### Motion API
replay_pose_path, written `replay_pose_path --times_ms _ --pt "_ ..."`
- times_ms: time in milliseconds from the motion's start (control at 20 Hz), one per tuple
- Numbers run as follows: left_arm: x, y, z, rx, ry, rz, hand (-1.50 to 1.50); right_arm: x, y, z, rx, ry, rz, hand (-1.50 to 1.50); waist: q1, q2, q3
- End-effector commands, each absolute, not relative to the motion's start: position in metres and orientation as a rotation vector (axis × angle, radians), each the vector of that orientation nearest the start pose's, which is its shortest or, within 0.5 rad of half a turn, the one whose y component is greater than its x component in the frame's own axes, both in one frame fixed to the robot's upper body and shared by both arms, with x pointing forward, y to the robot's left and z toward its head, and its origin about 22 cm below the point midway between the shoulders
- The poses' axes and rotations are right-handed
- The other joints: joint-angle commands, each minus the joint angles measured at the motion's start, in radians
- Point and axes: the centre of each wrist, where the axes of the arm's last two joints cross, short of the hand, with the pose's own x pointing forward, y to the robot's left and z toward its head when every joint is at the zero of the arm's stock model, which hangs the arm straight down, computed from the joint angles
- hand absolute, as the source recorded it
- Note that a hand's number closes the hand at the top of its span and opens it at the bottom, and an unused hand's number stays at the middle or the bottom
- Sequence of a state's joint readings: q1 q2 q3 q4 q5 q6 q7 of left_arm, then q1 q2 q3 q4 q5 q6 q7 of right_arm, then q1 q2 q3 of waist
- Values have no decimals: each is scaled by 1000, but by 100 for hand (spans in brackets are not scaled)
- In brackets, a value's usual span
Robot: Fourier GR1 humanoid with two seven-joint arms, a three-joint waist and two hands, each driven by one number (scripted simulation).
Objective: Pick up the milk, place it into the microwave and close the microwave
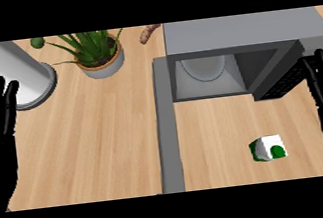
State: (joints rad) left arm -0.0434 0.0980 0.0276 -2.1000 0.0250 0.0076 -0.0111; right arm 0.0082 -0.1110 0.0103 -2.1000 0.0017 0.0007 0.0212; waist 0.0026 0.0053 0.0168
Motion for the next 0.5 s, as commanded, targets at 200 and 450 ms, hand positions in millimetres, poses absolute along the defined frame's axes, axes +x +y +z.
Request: replay_pose_path --times_ms 200,450 --pt "237 279 137 67 -2108 -124 -150 197 -200 99 -365 -2039 -30 -150 -6 -4 -18" --pt "220 284 108 -49 -1926 0 -150 160 -160 89 -77 -1963 -165 -150 -1 -9 -17"
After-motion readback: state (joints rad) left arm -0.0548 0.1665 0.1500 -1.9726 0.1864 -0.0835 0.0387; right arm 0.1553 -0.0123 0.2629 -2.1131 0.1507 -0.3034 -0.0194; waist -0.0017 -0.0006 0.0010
